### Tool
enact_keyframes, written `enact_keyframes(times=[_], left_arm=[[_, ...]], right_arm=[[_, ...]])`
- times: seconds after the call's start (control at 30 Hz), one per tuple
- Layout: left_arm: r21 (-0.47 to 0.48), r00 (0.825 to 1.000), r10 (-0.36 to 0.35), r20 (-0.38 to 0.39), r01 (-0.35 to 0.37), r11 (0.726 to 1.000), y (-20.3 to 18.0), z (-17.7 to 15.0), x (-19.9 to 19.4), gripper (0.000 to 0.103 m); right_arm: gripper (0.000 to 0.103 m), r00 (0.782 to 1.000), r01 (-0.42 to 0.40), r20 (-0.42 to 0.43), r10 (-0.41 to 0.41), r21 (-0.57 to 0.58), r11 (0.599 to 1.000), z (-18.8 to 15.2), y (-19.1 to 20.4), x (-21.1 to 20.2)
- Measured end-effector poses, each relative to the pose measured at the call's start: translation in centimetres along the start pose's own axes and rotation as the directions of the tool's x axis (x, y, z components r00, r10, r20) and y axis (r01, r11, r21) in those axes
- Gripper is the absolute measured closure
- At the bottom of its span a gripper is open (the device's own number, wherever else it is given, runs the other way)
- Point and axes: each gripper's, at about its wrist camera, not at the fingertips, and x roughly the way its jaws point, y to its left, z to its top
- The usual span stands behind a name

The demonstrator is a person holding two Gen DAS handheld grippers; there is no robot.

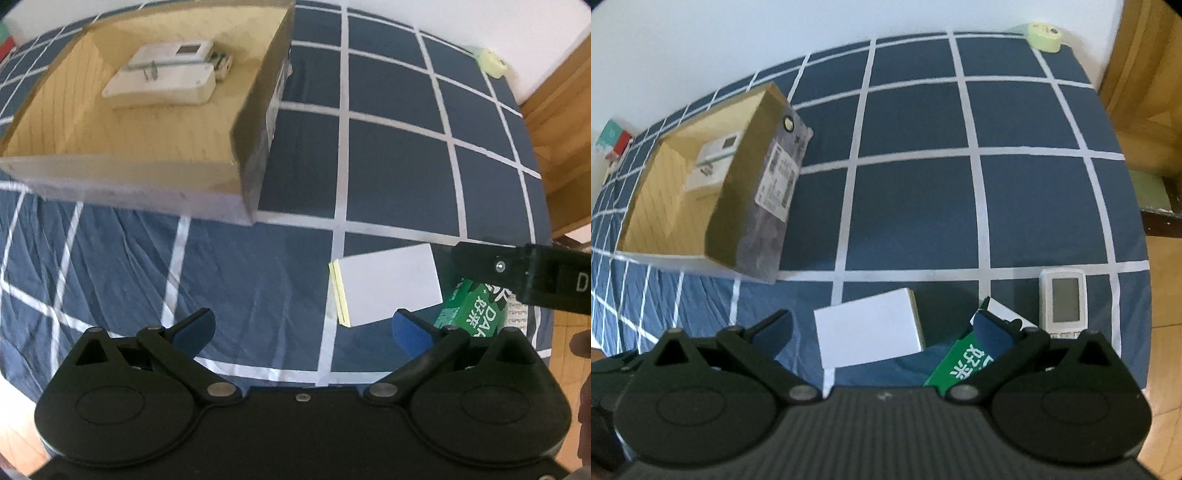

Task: Organize objects
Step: 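Move the right gripper toward the green package and white card on the bed, then lower the right gripper onto the white card and close it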

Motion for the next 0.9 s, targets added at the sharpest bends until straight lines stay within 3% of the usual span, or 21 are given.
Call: enact_keyframes(times=[0.3,0.67,0.9], left_arm=[[-0.065,0.999,0.001,-0.043,-0.004,0.998,-0.5,-0.5,3.0,0.0],[-0.136,0.996,-0.057,-0.07,0.047,0.99,-1.1,-0.1,6.4,0.0],[-0.155,0.991,-0.104,-0.083,0.09,0.984,-1.7,0.3,8.0,0.004]], right_arm=[[0.0,0.996,-0.038,-0.082,0.034,-0.051,0.998,0.2,-0.6,3.4],[0.001,0.985,-0.092,-0.154,0.078,-0.087,0.992,1.5,-0.6,7.6],[0.009,0.972,-0.132,-0.21,0.105,-0.117,0.984,1.7,-1.1,10.1]])
